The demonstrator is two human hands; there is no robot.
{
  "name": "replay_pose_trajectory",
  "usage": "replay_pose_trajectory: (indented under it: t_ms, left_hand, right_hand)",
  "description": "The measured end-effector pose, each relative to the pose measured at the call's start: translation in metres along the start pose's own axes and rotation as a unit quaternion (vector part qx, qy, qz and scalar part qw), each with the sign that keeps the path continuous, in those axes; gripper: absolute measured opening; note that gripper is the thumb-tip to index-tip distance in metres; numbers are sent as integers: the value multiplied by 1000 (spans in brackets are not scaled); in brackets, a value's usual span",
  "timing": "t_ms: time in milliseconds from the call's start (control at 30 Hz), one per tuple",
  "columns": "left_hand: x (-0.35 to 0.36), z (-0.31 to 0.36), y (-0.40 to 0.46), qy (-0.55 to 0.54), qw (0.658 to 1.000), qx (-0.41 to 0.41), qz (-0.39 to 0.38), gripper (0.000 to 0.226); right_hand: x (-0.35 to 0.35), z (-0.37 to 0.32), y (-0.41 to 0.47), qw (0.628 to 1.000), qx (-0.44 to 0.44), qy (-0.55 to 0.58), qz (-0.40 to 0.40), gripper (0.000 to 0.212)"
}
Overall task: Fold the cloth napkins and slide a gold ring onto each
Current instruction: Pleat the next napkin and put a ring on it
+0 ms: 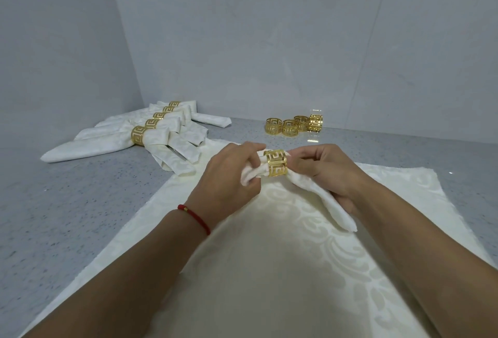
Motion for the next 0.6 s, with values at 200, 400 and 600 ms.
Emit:
replay_pose_trajectory:
  t_ms: [200,400,600]
  left_hand:
    - [7,-1,3,54,994,-33,-88,50]
    - [4,-11,1,-59,990,-113,-65,32]
    - [2,-13,-1,-98,983,-142,-55,34]
  right_hand:
    - [11,-10,-3,988,-91,-120,-35,6]
    - [0,-8,-4,999,-41,-23,19,3]
    - [-7,-8,-5,997,-5,-75,-14,8]
Point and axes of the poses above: each hand's wrist, its own y-axis towards the middle knuckle, its own x-axis out of the palm, z = x × y, the point moved 5 cm from there along y, towards the middle knuckle, and after that the axes turned 9 degrees about y, right-handed, at the moved point
